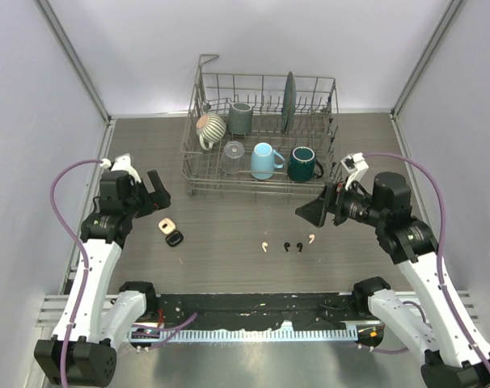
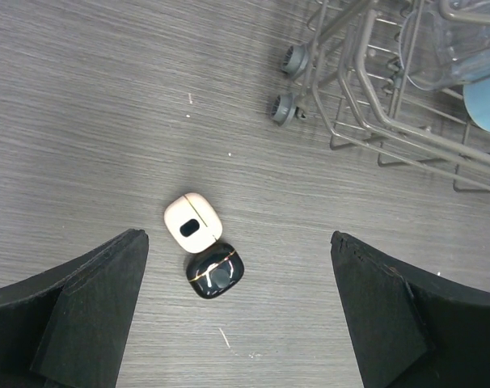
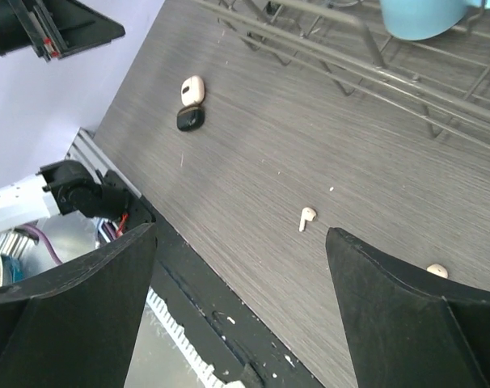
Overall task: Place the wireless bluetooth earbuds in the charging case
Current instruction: Move the charging case to the center of the board.
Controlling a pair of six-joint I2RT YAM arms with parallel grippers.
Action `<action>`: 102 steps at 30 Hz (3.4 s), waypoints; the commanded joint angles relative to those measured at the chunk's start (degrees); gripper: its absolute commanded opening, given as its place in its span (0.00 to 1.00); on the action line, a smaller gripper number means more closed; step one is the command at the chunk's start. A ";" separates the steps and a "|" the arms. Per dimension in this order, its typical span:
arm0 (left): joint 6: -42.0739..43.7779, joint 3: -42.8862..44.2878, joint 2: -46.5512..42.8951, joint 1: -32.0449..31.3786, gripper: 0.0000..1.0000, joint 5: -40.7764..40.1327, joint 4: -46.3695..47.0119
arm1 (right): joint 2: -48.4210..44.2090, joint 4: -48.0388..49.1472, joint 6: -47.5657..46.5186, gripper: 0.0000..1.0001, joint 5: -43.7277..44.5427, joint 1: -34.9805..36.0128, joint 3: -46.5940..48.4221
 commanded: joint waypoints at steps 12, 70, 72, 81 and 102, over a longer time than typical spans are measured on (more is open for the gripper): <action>1.08 -0.50 -5.88 -0.13 1.00 -11.70 -1.79 | 12.85 0.65 2.64 0.93 31.93 41.14 7.54; -3.23 2.31 -8.53 -0.04 1.00 -18.19 -4.60 | 34.73 42.22 -31.62 0.99 38.66 57.64 -0.02; -3.05 2.57 -6.51 0.31 1.00 -19.87 -4.08 | 39.56 41.79 -34.08 1.00 37.35 57.46 1.82; -1.03 1.35 -4.04 1.89 1.00 -16.62 -2.49 | 56.17 42.31 -45.15 1.00 20.65 55.27 11.93; -4.46 1.61 3.70 16.39 1.00 -3.09 -1.44 | 82.73 46.71 -47.62 0.93 0.60 47.53 34.25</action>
